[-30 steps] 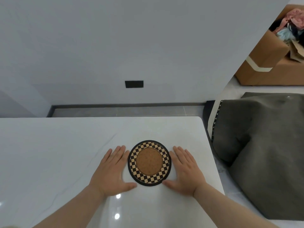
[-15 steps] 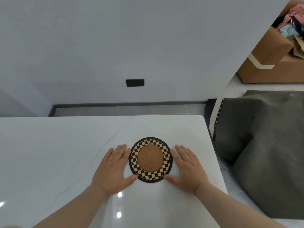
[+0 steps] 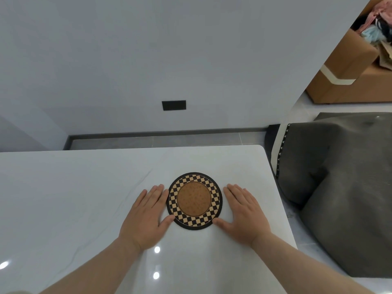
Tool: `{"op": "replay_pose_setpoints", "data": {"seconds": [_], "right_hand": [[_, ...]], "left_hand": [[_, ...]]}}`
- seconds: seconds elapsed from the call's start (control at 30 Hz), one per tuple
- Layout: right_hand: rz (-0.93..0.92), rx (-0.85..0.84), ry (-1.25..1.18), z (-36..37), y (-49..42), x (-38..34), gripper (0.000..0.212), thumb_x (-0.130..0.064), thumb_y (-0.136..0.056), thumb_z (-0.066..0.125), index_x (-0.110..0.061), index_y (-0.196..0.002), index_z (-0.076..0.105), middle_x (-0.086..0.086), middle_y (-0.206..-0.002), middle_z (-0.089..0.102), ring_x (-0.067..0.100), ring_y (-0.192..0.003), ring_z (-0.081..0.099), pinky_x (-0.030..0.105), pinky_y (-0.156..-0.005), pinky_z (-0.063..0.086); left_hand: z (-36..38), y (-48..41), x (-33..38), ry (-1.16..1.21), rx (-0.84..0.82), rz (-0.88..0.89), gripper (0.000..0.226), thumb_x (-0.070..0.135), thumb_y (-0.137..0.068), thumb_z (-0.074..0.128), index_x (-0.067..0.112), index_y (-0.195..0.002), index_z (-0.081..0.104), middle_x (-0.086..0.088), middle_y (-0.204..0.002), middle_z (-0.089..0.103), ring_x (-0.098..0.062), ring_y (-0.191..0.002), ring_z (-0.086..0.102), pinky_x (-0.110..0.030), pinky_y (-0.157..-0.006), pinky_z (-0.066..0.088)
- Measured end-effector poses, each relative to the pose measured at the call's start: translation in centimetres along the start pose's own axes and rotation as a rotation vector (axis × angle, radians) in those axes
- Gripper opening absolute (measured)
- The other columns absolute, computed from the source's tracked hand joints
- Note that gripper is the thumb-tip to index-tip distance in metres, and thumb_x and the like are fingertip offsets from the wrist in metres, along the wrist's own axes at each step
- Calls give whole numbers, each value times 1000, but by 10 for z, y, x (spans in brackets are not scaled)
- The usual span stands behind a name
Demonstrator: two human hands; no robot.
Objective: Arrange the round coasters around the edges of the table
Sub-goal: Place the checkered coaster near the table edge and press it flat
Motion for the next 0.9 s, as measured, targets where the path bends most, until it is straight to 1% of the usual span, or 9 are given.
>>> {"op": "replay_pose_setpoints", "data": {"seconds": [0.07,0.13,0.2,0.33,0.43,0.53,0.6,0.8,0.9], "right_hand": [[4,7,7,1,0,1,94,-81,-81,28,-23,-153,15,-5,-162,16,12,-149,8,29,-121,-2],[0,32,11,1,1,0,92,-81,-81,21,-23,-152,19,-4,-161,20,13,-148,12,27,-121,-1],[5,21,14,1,0,0,90,-79,-82,17,-23,-152,18,-5,-161,19,13,-149,11,28,-121,-1],[8,16,13,1,1,-1,88,-76,-82,10,-25,-153,14,-6,-162,15,12,-149,7,30,-120,-1],[12,16,5,2,2,-1,89,-76,-81,7,-25,-153,14,-6,-162,15,11,-149,7,30,-121,0],[6,17,11,2,1,0,91,-78,-80,8,-24,-153,15,-5,-162,16,12,-149,7,29,-122,-2],[-7,11,24,1,1,-1,92,-79,-80,10,-23,-153,16,-4,-162,16,13,-149,7,30,-122,-1],[-16,2,29,1,1,0,96,-83,-76,8,-26,-153,18,-3,-162,16,15,-149,8,33,-122,3],[-16,-10,27,2,0,0,97,-84,-75,7,-27,-153,18,-3,-162,14,15,-150,7,33,-121,1]], "left_hand": [[1,0,-1,15,-11,2,77,65,-90,26,21,-152,14,4,-159,7,-5,-146,-2,-32,-118,-5],[2,0,-1,26,-6,6,79,65,-88,30,22,-152,16,3,-159,9,-6,-146,0,-33,-118,-4],[1,0,-1,22,-1,2,78,63,-86,34,23,-152,19,2,-160,13,-6,-146,2,-33,-118,-2],[2,0,-2,-2,-1,1,75,65,-88,31,29,-152,15,2,-161,10,-9,-147,1,-34,-118,-2],[3,0,-1,-5,-6,3,71,67,-89,27,35,-151,14,2,-161,6,-10,-147,-1,-35,-118,-3],[3,0,-1,-5,5,-28,80,68,-87,25,27,-153,7,3,-161,5,-7,-147,-3,-33,-118,-4],[3,0,-2,-6,9,-32,82,69,-87,25,23,-153,7,3,-161,5,-7,-147,-3,-33,-118,-4],[2,0,-2,-10,8,-32,80,68,-87,27,24,-152,14,1,-161,9,-8,-147,1,-33,-118,-1],[2,0,-2,-14,-3,-33,80,67,-87,27,24,-153,13,2,-161,8,-8,-147,-1,-34,-119,-2]]}}
Point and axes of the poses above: each hand's wrist, its own y-axis away from the middle knuckle, its own z-axis out of the palm, x = y × z, the point moved 5 cm from there along -y, towards the middle knuckle
